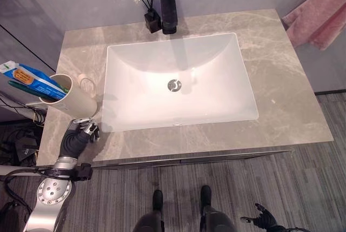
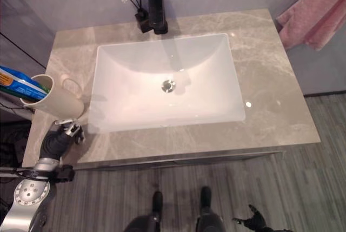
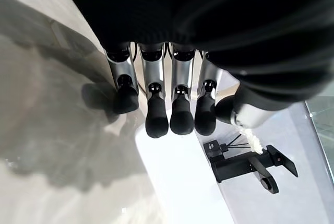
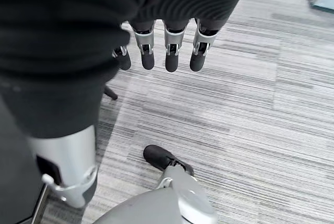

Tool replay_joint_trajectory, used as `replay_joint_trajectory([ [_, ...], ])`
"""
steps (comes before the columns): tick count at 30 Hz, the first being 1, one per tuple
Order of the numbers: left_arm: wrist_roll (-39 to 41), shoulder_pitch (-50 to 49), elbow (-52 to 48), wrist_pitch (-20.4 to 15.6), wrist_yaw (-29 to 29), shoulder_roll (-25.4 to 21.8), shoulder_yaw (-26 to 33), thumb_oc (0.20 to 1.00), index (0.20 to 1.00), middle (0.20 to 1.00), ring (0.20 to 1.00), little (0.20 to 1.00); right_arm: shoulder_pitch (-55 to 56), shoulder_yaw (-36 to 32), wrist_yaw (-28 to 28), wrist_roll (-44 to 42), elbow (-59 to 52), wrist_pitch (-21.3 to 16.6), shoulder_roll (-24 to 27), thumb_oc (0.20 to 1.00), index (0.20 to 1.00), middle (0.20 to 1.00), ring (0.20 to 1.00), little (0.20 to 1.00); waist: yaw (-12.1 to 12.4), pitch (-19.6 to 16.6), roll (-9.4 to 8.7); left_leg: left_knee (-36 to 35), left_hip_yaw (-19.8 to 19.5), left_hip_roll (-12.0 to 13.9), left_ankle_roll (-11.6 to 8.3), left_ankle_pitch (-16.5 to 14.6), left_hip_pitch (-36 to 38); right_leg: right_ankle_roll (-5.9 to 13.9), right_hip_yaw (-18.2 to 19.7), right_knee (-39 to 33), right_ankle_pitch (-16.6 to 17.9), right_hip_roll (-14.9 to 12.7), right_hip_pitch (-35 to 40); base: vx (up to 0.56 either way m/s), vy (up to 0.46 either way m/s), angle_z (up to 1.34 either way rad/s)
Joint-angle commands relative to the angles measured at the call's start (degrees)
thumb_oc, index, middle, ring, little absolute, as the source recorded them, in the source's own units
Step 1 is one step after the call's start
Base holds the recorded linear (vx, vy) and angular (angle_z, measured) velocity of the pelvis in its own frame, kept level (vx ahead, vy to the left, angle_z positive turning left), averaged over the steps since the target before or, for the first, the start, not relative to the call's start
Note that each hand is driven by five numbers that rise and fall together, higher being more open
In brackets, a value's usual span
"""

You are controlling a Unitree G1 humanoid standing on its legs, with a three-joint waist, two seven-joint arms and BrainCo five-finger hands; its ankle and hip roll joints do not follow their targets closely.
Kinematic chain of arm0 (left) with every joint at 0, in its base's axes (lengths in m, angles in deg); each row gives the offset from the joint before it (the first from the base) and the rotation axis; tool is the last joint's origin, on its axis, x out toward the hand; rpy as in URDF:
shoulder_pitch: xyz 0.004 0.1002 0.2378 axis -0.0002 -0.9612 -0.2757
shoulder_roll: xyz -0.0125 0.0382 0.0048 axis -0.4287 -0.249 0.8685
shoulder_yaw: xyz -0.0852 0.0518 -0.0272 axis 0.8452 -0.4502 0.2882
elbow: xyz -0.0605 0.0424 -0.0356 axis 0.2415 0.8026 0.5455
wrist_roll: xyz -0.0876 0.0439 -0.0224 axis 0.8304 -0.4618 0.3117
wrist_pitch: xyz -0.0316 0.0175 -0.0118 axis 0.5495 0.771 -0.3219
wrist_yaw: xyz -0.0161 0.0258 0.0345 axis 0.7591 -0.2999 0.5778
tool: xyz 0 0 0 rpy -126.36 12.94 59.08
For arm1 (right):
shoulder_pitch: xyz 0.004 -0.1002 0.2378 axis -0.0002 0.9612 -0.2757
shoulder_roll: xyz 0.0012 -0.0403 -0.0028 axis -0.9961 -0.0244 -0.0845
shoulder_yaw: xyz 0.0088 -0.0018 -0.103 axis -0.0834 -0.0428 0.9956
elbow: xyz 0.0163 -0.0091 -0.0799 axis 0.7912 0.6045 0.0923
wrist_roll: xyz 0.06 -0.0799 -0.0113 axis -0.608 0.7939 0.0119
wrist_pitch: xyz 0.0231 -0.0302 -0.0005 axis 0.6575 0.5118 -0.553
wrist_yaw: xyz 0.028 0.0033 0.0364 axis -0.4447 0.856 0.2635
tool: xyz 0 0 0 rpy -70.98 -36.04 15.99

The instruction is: Put brush and paste in cup on sink, flatten towel.

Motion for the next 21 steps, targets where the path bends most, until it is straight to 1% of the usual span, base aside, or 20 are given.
replay_joint_trajectory([
  [1,-1.2,1.0,0.5,-1.7,-2.0,-2.5,4.2,0.200,0.200,0.200,0.200,0.200,-1.8,0.4,-1.2,-1.4,-0.5,0.0,-0.6,1.000,1.000,1.000,1.000,1.000,-1.5,0.0,-2.11,0.0,2.4,1.5,-0.42,1.9,-1.9,1.47,1.9,3.8,-4.6,-2.9,1.6,0.00,0.000,0.00],
  [8,-2.4,3.6,1.3,-1.9,-3.3,-3.7,4.5,0.200,0.200,0.200,0.200,0.200,-2.9,1.5,-1.2,-2.7,-3.4,-0.2,-1.3,1.000,1.000,1.000,1.000,1.000,-1.5,1.4,-2.95,0.0,2.3,1.8,-0.71,2.6,-3.8,1.39,2.3,4.1,-4.3,-2.6,-0.4,0.00,0.000,0.00],
  [13,-3.6,5.3,1.8,-1.9,-4.3,-3.8,4.3,0.200,0.200,0.200,0.200,0.200,-3.6,1.8,-1.4,-3.3,-4.1,-0.4,-1.4,1.000,1.000,1.000,1.000,1.000,-1.7,1.9,-3.22,0.0,2.6,1.9,-0.74,2.7,-4.4,1.47,2.5,4.1,-4.0,-2.5,-1.2,0.00,0.001,-0.01],
  [15,-3.6,6.0,2.5,-2.0,-5.1,-3.9,4.8,0.200,0.200,0.200,0.200,0.200,-3.6,1.6,-1.8,-3.1,-5.2,-0.4,-1.2,1.000,1.000,1.000,1.000,1.000,-1.7,2.2,-3.43,0.0,2.7,1.8,-0.68,2.6,-4.7,1.53,2.9,3.9,-3.9,-2.5,-1.6,0.01,0.012,-0.03],
  [16,-3.8,6.4,2.9,-2.1,-6.4,-3.9,5.5,0.200,0.200,0.200,0.200,0.200,-3.3,1.1,-3.1,-1.8,-6.7,-0.5,-0.6,1.000,1.000,1.000,1.000,1.000,-2.0,2.6,-3.61,0.0,2.9,1.8,-0.62,2.6,-4.8,1.61,3.1,4.0,-3.9,-2.5,-2.0,0.01,0.015,-0.06],
  [21,-4.4,9.2,4.0,-2.3,-7.7,-4.1,5.1,0.200,0.200,0.200,0.200,0.200,-3.8,0.6,-3.8,-1.5,-6.3,-0.6,-0.1,1.000,1.000,1.000,1.000,1.000,-2.1,3.5,-4.02,0.0,3.2,1.7,-0.49,2.4,-5.5,1.76,3.7,3.9,-3.7,-2.5,-2.8,0.01,0.012,-0.08],
])
